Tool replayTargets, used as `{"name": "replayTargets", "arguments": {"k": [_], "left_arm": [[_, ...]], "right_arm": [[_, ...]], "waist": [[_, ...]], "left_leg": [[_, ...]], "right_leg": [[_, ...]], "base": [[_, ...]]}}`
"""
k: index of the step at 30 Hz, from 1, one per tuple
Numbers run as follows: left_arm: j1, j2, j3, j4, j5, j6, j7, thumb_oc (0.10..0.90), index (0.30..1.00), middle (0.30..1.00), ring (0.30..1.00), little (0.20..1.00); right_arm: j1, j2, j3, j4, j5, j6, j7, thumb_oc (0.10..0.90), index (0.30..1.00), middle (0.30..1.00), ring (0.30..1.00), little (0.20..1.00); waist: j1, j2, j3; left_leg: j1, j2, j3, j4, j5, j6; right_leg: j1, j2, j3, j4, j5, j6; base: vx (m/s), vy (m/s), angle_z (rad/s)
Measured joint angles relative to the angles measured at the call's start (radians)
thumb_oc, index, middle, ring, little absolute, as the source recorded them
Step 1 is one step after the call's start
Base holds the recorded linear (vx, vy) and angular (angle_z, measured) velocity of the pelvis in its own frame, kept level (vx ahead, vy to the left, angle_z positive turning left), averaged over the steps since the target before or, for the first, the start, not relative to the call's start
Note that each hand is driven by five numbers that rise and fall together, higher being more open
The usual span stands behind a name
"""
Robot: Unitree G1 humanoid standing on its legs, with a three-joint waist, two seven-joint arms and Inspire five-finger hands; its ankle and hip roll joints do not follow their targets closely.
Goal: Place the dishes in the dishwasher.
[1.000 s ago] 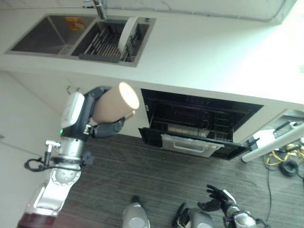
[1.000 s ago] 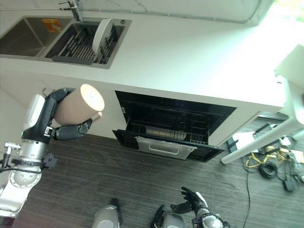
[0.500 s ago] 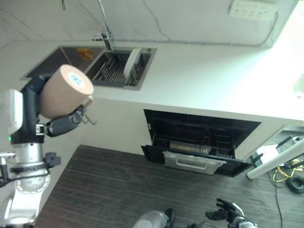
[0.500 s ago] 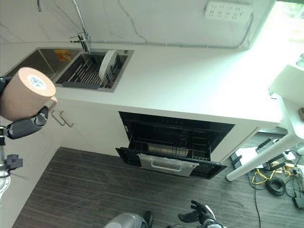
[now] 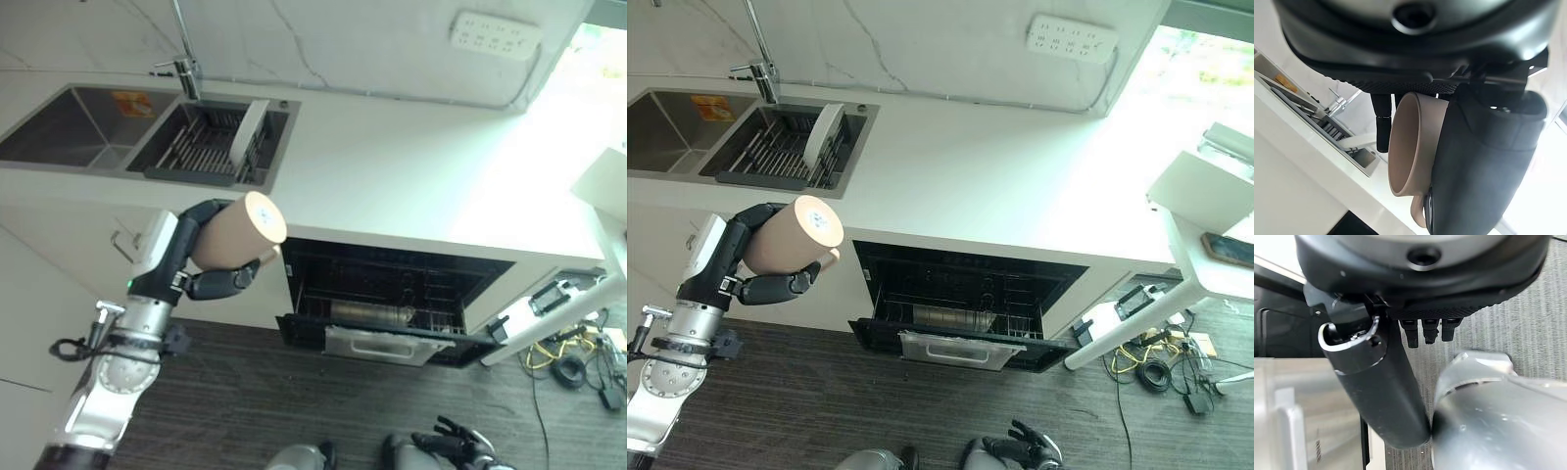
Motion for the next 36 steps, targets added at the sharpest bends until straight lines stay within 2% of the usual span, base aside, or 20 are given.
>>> {"name": "replayTargets", "arguments": {"k": [3, 5, 6, 7, 9, 12, 13, 14, 15, 17, 22, 25, 27, 30, 32, 36], "left_arm": [[-0.028, -0.001, 0.007, -0.011, -0.001, 0.029, 0.0, 0.4, 0.3, 0.3, 0.3, 0.3], [-0.06, -0.001, 0.01, -0.024, -0.012, 0.036, -0.006, 0.4, 0.3, 0.3, 0.3, 0.3], [-0.061, 0.0, 0.01, -0.031, -0.032, 0.034, -0.007, 0.4, 0.3, 0.3, 0.3, 0.3], [-0.064, -0.002, 0.009, -0.031, -0.039, 0.032, -0.007, 0.4, 0.3, 0.3, 0.3, 0.3], [-0.067, -0.015, 0.008, -0.031, -0.04, 0.028, -0.01, 0.4, 0.3, 0.3, 0.3, 0.3], [-0.052, -0.049, 0.006, -0.03, -0.039, 0.027, -0.028, 0.4, 0.3, 0.3, 0.3, 0.3], [-0.052, -0.064, 0.0, -0.026, -0.039, 0.027, -0.029, 0.4, 0.3, 0.3, 0.3, 0.3], [-0.052, -0.08, -0.004, -0.025, -0.037, 0.027, -0.029, 0.4, 0.3, 0.3, 0.3, 0.3], [-0.053, -0.083, -0.015, -0.023, -0.037, 0.028, -0.029, 0.4, 0.3, 0.3, 0.3, 0.3], [-0.054, -0.082, -0.018, -0.018, -0.037, 0.028, -0.028, 0.4, 0.3, 0.3, 0.3, 0.3], [-0.051, -0.082, -0.017, -0.004, -0.037, 0.028, -0.026, 0.4, 0.3, 0.3, 0.3, 0.3], [-0.049, -0.081, -0.017, -0.005, -0.038, 0.028, -0.024, 0.4, 0.3, 0.3, 0.3, 0.3], [-0.042, -0.08, -0.016, -0.006, -0.038, 0.028, -0.021, 0.4, 0.3, 0.3, 0.3, 0.3], [-0.035, -0.079, -0.016, -0.006, -0.04, 0.027, -0.02, 0.4, 0.3, 0.3, 0.3, 0.3], [-0.035, -0.079, -0.016, -0.006, -0.04, 0.027, -0.021, 0.4, 0.3, 0.3, 0.3, 0.3], [-0.035, -0.079, -0.018, -0.006, -0.079, 0.026, -0.021, 0.4, 0.3, 0.3, 0.3, 0.3]], "right_arm": [[-0.009, 0.0, -0.019, 0.045, 0.021, 0.007, -0.003, 0.8, 0.9, 0.9, 0.9, 0.9], [-0.005, -0.029, -0.036, 0.083, 0.039, 0.008, -0.017, 0.8, 0.9, 0.9, 0.9, 0.9], [-0.003, -0.033, -0.036, 0.083, 0.039, 0.009, -0.023, 0.8, 0.9, 0.9, 0.9, 0.9], [0.004, -0.038, -0.037, 0.082, 0.039, 0.008, -0.022, 0.8, 0.9, 0.9, 0.9, 0.9], [0.004, -0.054, -0.038, 0.088, 0.04, 0.009, -0.032, 0.8, 0.9, 0.9, 0.9, 0.9], [-0.004, -0.082, -0.061, 0.088, 0.059, 0.009, -0.033, 0.8, 0.9, 0.9, 0.9, 0.9], [-0.006, -0.09, -0.065, 0.084, 0.082, 0.009, -0.033, 0.8, 0.9, 0.9, 0.9, 0.9], [-0.005, -0.095, -0.066, 0.079, 0.103, 0.008, -0.032, 0.8, 0.9, 0.9, 0.9, 0.9], [-0.004, -0.089, -0.068, 0.076, 0.118, 0.009, -0.031, 0.8, 0.9, 0.9, 0.9, 0.9], [-0.002, -0.08, -0.071, 0.071, 0.118, 0.005, -0.031, 0.8, 0.9, 0.9, 0.9, 0.9], [0.013, -0.056, -0.088, 0.071, 0.12, -0.007, -0.047, 0.8, 0.9, 0.9, 0.9, 0.9], [0.031, -0.043, -0.095, 0.046, 0.158, -0.036, -0.059, 0.8, 0.9, 0.9, 0.9, 0.9], [0.067, -0.028, -0.115, -0.037, 0.159, -0.087, -0.072, 0.8, 0.9, 0.9, 0.9, 0.9], [0.076, -0.013, -0.141, -0.125, 0.219, -0.153, -0.111, 0.8, 0.9, 0.9, 0.9, 0.9], [0.077, -0.014, -0.15, -0.132, 0.237, -0.184, -0.13, 0.8, 0.9, 0.9, 0.9, 0.9], [0.128, -0.014, -0.155, -0.258, 0.237, -0.207, -0.18, 0.8, 0.9, 0.9, 0.9, 0.9]], "waist": [[-0.013, 0.006, -0.001], [-0.014, 0.005, 0.0], [-0.014, 0.003, 0.001], [-0.017, 0.002, 0.002], [-0.016, 0.019, 0.01], [-0.006, 0.058, 0.026], [-0.003, 0.072, 0.025], [-0.013, 0.095, 0.019], [-0.014, 0.088, 0.018], [-0.013, 0.081, 0.016], [-0.012, 0.074, 0.013], [-0.018, 0.069, 0.008], [-0.026, 0.064, -0.001], [-0.067, 0.036, -0.02], [-0.067, 0.035, -0.02], [-0.1, 0.035, -0.025]], "left_leg": [[0.003, 0.035, 0.017, -0.001, 0.009, -0.032], [-0.01, 0.048, 0.025, 0.003, 0.053, -0.098], [-0.021, 0.067, 0.043, 0.025, 0.042, -0.086], [-0.021, 0.106, 0.061, 0.015, 0.042, -0.079], [-0.039, 0.178, 0.041, 0.017, 0.053, -0.099], [-0.072, 0.203, -0.034, -0.003, 0.069, -0.114], [-0.085, 0.207, -0.027, 0.0, 0.069, -0.114], [-0.085, 0.21, 0.003, -0.014, 0.103, -0.141], [-0.078, 0.185, 0.01, -0.027, 0.107, -0.131], [-0.077, 0.143, 0.032, -0.047, 0.109, -0.098], [-0.043, 0.125, 0.057, -0.057, 0.106, -0.084], [-0.025, 0.132, 0.06, -0.068, 0.105, -0.084], [-0.025, 0.142, 0.063, -0.072, 0.107, -0.088], [-0.021, 0.172, 0.088, -0.073, 0.105, -0.101], [-0.009, 0.184, 0.106, -0.073, 0.101, -0.108], [0.004, 0.199, 0.122, -0.073, 0.097, -0.117]], "right_leg": [[0.019, 0.035, 0.001, -0.021, 0.008, -0.043], [0.021, 0.037, -0.01, -0.038, 0.015, -0.083], [0.021, 0.033, -0.019, -0.038, 0.013, -0.103], [0.017, 0.031, -0.027, -0.019, 0.003, -0.113], [0.004, 0.026, -0.034, 0.027, -0.033, -0.122], [-0.014, 0.008, -0.017, 0.075, -0.052, -0.105], [-0.025, -0.002, -0.017, 0.085, -0.051, -0.094], [-0.033, -0.017, -0.01, 0.109, -0.058, -0.07], [-0.041, -0.037, 0.009, 0.113, -0.064, -0.045], [-0.045, -0.071, 0.025, 0.085, -0.036, -0.003], [-0.003, -0.086, 0.033, 0.019, 0.007, 0.027], [0.014, -0.08, 0.03, 0.002, 0.013, 0.027], [0.014, -0.066, 0.033, -0.006, 0.016, 0.024], [0.006, -0.037, 0.054, -0.019, 0.024, 0.012], [0.005, -0.026, 0.068, -0.023, 0.03, 0.007], [0.003, -0.007, 0.086, -0.024, 0.033, 0.001]], "base": [[-0.02, -0.203, -0.24], [-0.01, -0.129, 0.0], [0.01, -0.022, 0.23], [0.01, 0.053, 0.3], [0.02, 0.087, 0.29], [0.0, 0.176, -0.02], [-0.02, 0.19, -0.13], [-0.01, 0.205, -0.05], [0.02, 0.197, -0.05], [0.04, 0.178, -0.1], [0.02, 0.061, -0.09], [0.01, 0.013, -0.05], [0.0, -0.013, -0.11], [0.01, -0.04, -0.29], [0.01, -0.031, -0.33], [-0.01, -0.028, -0.2]]}}
